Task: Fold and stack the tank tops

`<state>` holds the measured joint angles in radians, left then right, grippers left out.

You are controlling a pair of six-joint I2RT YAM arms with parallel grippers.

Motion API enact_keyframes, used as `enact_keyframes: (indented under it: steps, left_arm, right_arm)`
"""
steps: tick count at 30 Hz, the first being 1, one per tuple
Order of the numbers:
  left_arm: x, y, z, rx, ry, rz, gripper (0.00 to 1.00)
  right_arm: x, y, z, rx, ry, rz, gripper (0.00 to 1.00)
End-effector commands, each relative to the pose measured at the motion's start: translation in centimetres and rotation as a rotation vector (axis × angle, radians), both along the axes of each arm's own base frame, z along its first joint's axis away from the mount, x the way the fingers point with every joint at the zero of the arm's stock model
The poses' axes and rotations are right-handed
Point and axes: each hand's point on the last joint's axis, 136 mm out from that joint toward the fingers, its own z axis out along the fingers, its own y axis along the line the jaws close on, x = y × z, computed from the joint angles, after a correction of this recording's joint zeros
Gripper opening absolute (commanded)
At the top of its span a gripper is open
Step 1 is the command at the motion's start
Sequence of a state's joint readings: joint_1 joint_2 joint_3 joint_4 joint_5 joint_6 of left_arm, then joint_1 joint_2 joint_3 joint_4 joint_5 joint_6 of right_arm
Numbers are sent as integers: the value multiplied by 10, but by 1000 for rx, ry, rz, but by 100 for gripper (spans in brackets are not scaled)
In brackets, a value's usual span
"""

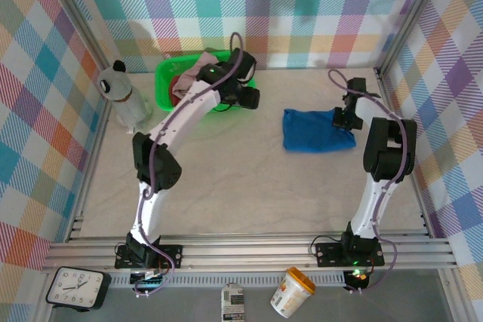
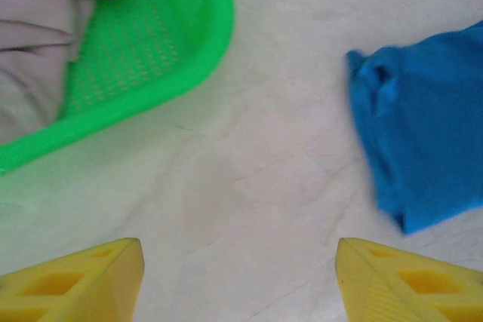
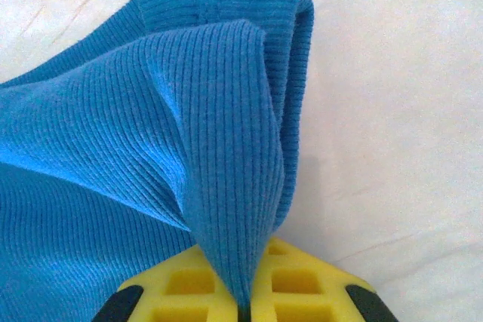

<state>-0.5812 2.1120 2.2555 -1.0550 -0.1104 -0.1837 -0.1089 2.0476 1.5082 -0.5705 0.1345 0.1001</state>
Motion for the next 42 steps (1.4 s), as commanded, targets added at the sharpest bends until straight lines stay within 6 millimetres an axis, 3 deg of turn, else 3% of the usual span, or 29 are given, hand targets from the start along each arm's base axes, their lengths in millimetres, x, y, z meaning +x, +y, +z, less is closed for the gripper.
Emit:
enact_keyframes:
  steps: [1,6,9,16,20,26,31,33,36,42]
  left_arm:
    - [4,47,4,87,-19,36,69]
    - [29,86,6,85,-62,94,69]
    - [50,105,1,57,-76,140,69]
    - [102,143,-17,68,-110,243,69]
    - [127,161,-28,94,-124,277,69]
    - [155,169,-54,92,-114,290,69]
    - [173,191,-78,121,-120,352,68]
    - [177,202,-89,134,-110,374,67]
    - [183,209,-105,99,-95,403,67]
    - [194,206,-137,91,-73,404,64]
  right_arm:
    - [16,-40,10,-69,-21,-36,6]
    - [42,-89,16,-143,-71,-78,7]
    - [55,-106,17,-150,-75,-74,9]
    - [87,-117,33,-171,-147,-24,17]
    - [96,-114,57,-154,-203,-19,35]
    - [88,-86,104,-76,-315,30,54]
    - [71,-33,141,87,-438,138,66]
    - [59,-10,151,163,-485,180,79]
    - [39,18,161,258,-510,205,79]
    - [0,83,159,388,-488,304,80]
